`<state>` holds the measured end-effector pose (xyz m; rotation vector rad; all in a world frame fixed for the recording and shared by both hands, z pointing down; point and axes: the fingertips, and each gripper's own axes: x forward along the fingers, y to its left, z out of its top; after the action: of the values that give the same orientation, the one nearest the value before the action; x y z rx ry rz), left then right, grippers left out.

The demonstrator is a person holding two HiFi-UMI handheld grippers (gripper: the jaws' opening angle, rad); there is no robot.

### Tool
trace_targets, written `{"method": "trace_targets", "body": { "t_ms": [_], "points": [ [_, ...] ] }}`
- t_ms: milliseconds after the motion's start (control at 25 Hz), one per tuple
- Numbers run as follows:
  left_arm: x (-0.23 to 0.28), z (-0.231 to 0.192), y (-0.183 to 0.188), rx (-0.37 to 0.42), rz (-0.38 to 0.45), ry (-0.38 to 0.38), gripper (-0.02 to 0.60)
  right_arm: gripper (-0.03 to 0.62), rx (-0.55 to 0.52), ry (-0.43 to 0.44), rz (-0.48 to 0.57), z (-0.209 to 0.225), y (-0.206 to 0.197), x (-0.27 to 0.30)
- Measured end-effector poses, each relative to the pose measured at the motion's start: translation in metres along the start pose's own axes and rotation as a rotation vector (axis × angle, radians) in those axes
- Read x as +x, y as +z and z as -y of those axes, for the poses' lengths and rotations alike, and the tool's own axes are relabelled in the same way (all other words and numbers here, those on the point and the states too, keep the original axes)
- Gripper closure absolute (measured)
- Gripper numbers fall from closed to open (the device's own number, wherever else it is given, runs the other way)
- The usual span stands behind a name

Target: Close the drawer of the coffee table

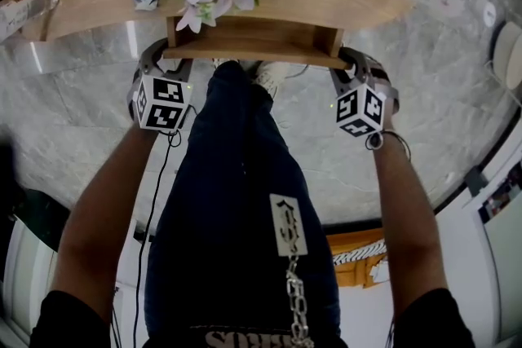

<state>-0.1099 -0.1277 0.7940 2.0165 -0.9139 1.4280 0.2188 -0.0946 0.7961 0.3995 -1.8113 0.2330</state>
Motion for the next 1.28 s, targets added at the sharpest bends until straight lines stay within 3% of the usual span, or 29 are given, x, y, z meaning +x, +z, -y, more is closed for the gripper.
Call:
{"method": "trace_targets", "body": {
  "t_ms": [640, 1280],
  "points": [
    [-0.013, 0.033, -0.047, -0.005, -0.073, -0.016, 0.368, 0.470, -0.003, 0.066, -0.014, -0.056, -0.016, -0.006],
    [-0.013, 0.039, -0.057, 0.007, -0.093, -0.004, 0.374, 0.467, 0.023, 0.071, -0.010, -0.064, -0.020, -0.006]
  ]
}}
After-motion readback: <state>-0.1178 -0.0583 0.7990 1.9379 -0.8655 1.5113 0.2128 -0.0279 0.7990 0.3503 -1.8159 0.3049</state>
